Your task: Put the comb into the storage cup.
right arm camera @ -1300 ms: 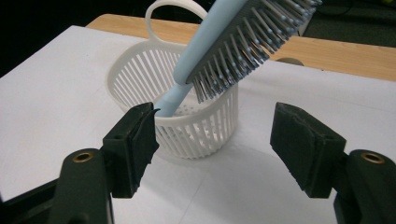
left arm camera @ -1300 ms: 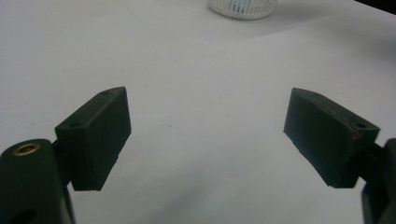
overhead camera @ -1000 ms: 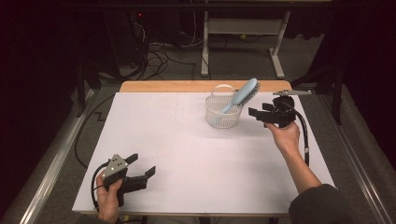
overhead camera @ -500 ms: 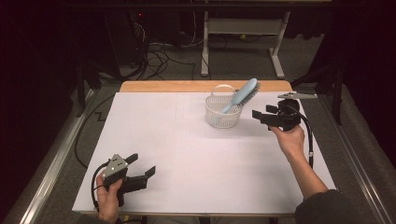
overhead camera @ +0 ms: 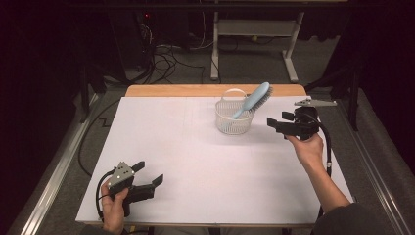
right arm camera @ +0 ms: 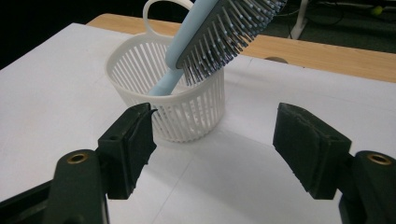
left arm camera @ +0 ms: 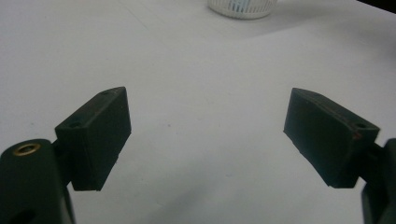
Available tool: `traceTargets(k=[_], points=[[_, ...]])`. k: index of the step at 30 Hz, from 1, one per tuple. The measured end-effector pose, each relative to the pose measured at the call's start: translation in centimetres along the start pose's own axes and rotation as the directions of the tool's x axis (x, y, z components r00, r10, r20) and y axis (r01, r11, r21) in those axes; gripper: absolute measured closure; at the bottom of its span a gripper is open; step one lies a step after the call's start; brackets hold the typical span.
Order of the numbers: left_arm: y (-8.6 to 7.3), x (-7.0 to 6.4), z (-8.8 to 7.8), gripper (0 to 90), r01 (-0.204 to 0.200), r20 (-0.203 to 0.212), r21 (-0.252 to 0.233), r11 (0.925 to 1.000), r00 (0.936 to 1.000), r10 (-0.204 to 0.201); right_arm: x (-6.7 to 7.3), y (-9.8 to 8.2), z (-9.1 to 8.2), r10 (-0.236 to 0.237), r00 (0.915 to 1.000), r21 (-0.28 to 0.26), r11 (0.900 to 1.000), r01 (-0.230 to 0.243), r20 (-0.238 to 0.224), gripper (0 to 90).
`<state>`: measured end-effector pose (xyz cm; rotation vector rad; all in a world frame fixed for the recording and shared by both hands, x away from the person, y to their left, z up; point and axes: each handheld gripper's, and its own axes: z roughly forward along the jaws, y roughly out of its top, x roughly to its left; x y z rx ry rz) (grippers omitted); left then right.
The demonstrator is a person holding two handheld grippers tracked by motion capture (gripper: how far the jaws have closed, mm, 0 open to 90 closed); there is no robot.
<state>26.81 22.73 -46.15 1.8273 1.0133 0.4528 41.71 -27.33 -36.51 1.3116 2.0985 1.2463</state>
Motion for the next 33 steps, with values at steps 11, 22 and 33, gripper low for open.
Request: traceTargets(k=[11, 22, 33], points=[[0.0, 0.0, 0.0, 15.8, -0.001, -0.002, 0.001, 1.0, 1.0, 0.001, -0.3, -0.4, -0.8, 0.005, 1.0, -0.016, 1.0, -0.006, -0.003, 28.8], [0.0, 0.0, 0.0, 15.8, -0.002, -0.003, 0.0, 1.0, 1.0, 0.002, -0.6, -0.9, -1.8, 0.002, 1.0, -0.026, 1.0, -0.002, -0.001, 28.4], [0.0, 0.0, 0.0, 15.8, -0.004, -0.003, 0.001, 1.0, 1.0, 0.004, -0.6, -1.3, -2.7, 0.0, 1.0, -0.036, 0.999, 0.0, -0.006, 28.4]])
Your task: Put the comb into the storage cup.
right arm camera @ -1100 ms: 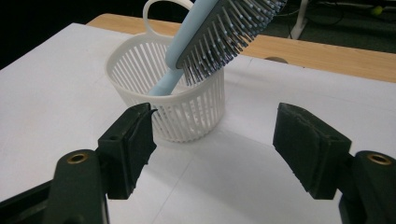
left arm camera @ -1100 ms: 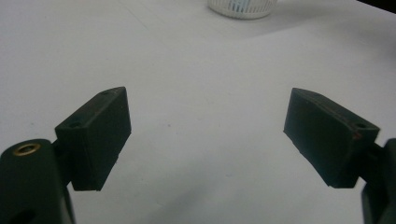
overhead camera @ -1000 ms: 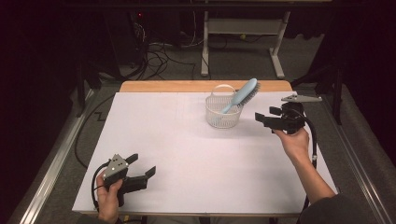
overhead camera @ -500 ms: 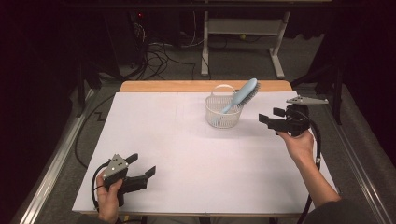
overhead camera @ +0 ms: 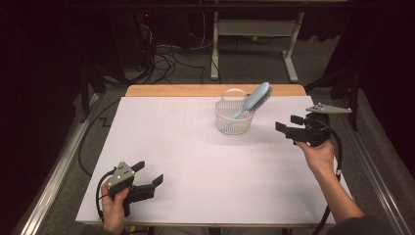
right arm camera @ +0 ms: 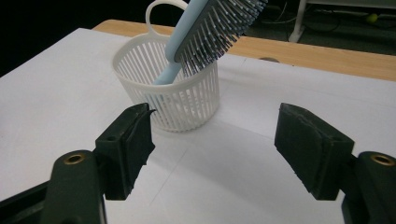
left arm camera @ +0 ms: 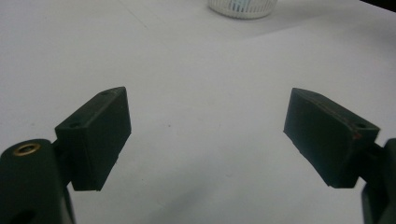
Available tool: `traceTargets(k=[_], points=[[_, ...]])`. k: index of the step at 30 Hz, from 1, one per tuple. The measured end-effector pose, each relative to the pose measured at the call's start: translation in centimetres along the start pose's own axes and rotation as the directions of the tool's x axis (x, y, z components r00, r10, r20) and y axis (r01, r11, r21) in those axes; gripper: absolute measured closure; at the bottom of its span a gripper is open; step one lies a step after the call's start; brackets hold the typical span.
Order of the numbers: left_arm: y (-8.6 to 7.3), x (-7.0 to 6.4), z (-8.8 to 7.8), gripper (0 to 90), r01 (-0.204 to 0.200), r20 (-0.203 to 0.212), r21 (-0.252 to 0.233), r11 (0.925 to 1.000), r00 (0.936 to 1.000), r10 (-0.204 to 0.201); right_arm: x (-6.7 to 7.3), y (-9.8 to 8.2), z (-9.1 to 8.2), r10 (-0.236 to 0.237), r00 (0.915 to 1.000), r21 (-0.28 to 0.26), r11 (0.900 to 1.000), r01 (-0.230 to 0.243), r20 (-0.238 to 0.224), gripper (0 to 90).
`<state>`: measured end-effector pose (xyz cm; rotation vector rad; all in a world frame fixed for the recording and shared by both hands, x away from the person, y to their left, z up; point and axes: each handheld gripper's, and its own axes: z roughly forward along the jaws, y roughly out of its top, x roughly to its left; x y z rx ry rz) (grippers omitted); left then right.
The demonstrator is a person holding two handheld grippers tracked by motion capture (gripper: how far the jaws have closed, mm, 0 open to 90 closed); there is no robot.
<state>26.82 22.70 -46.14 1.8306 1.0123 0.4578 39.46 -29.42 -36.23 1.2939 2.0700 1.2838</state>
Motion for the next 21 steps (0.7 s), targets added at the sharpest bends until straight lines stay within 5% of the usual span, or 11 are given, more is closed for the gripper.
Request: traceTargets(k=[21], points=[[0.0, 0.0, 0.0, 15.8, -0.003, 0.001, 0.0, 1.0, 1.0, 0.003, -0.8, -1.3, -1.5, 0.023, 0.9997, -0.021, 1.0, -0.023, 0.007, 28.7]])
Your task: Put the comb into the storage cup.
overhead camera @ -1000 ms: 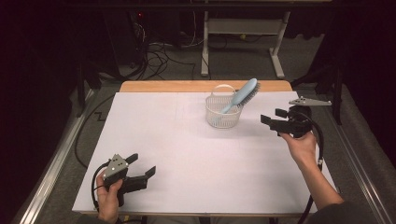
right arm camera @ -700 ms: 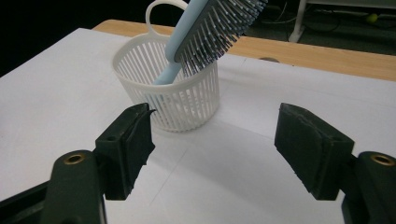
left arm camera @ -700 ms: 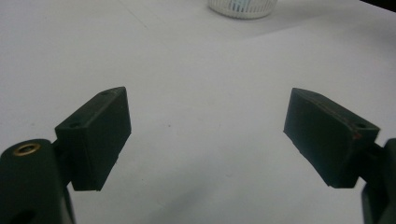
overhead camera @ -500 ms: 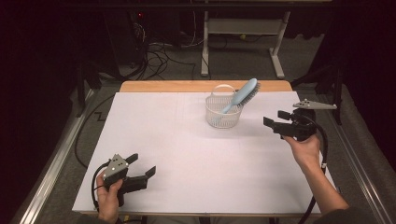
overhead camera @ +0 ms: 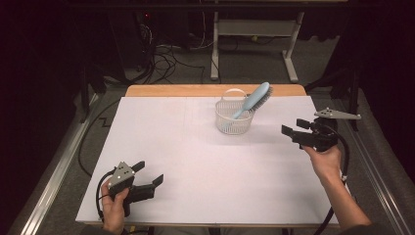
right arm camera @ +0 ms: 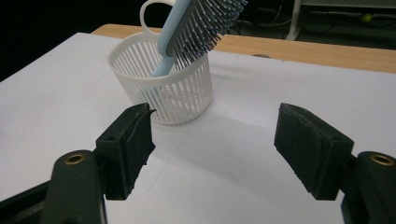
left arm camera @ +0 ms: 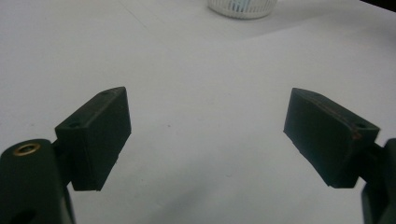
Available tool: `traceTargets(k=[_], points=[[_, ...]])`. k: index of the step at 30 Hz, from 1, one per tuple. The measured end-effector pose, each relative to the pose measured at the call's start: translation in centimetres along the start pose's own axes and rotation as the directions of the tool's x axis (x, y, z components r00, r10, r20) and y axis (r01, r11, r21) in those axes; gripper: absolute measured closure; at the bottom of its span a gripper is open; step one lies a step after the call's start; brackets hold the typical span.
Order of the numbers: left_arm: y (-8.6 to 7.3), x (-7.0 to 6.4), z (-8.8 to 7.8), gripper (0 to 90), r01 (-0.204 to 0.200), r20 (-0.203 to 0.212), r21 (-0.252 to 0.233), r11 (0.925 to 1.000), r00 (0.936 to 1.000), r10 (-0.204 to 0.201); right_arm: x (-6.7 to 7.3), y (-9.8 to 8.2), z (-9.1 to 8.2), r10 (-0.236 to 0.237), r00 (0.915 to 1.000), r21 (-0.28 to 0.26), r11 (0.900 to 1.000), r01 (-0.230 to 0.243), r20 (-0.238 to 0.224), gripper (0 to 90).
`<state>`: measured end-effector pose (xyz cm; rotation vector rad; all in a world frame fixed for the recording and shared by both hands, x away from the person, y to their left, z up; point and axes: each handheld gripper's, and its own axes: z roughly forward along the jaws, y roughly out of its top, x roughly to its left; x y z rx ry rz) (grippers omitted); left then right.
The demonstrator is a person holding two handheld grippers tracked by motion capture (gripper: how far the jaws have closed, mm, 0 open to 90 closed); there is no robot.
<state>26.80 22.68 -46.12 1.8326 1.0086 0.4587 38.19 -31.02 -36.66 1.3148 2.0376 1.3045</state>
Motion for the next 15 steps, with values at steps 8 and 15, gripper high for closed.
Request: traceTargets(k=[8, 15], points=[[0.0, -0.01, -0.02, 15.8, -0.001, 0.003, -0.003, 1.0, 1.0, 0.001, 0.11, -0.44, -0.61, -0.012, 0.9999, -0.005, 1.0, 0.012, -0.003, 28.6], [0.0, -0.02, -0.02, 15.8, 0.0, 0.003, -0.005, 1.0, 1.0, 0.0, -0.11, -1.03, -1.0, -0.009, 1.0, -0.007, 1.0, 0.009, -0.001, 28.5]])
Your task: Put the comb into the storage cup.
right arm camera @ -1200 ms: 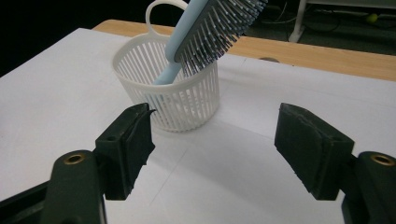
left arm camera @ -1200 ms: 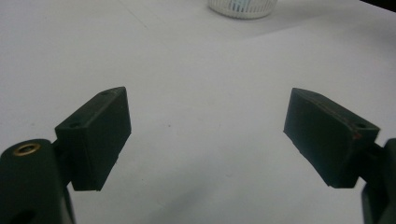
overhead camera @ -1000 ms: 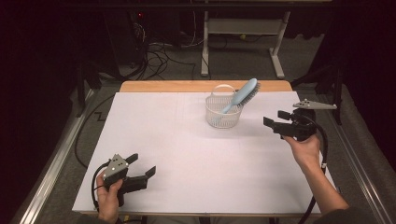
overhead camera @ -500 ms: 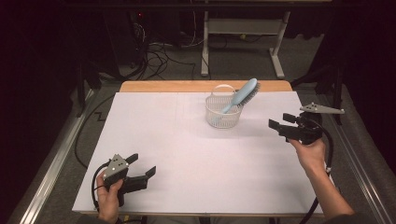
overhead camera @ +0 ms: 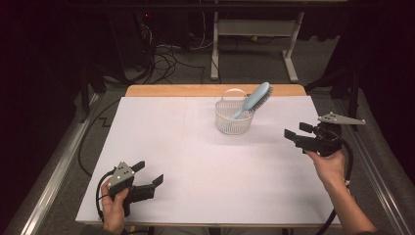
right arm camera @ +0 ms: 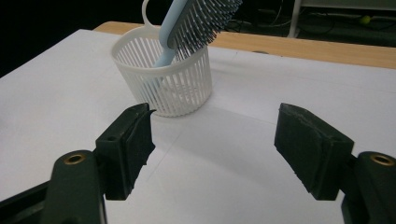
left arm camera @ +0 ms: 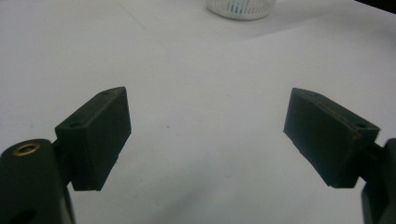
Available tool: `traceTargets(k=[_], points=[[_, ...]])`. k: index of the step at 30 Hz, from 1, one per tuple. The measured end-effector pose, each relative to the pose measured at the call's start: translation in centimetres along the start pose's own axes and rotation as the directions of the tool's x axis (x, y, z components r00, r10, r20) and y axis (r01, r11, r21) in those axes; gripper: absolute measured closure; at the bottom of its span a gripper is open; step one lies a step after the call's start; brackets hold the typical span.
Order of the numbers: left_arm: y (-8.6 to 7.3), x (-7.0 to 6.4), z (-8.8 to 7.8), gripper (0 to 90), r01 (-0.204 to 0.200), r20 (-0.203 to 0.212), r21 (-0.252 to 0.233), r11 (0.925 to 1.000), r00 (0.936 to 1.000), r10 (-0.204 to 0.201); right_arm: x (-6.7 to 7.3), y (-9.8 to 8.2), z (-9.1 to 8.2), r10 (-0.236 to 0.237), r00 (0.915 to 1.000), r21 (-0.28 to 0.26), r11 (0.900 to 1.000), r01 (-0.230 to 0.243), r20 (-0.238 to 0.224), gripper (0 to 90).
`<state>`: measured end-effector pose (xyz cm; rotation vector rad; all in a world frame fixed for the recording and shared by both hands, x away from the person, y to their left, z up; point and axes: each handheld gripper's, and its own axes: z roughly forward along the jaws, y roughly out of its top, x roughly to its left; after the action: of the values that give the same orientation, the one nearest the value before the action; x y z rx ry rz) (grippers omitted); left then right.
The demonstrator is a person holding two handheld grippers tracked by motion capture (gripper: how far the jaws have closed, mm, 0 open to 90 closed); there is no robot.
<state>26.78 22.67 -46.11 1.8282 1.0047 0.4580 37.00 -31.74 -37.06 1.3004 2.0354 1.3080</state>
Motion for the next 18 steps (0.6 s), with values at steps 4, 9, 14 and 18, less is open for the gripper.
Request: traceTargets(k=[4, 9, 14, 18], points=[[0.0, 0.0, 0.0, 15.8, 0.001, 0.0, 0.0, 1.0, 1.0, -0.001, -0.1, -0.3, -0.3, -0.002, 1.0, -0.001, 1.0, 0.002, 0.001, 28.4], [0.0, 0.0, 0.0, 15.8, 0.001, 0.001, 0.001, 1.0, 1.0, -0.001, -0.1, -0.6, -0.7, -0.008, 1.0, -0.002, 1.0, 0.008, 0.002, 28.4], [0.0, 0.0, 0.0, 15.8, 0.003, 0.001, 0.0, 1.0, 1.0, -0.003, 0.0, -0.9, -1.0, -0.009, 1.0, -0.001, 1.0, 0.009, 0.001, 28.4], [0.0, 0.1, 0.0, 15.8, 0.009, 0.004, -0.003, 1.0, 1.0, -0.009, 0.0, -1.1, -1.2, -0.009, 1.0, -0.002, 1.0, 0.009, -0.001, 28.4]])
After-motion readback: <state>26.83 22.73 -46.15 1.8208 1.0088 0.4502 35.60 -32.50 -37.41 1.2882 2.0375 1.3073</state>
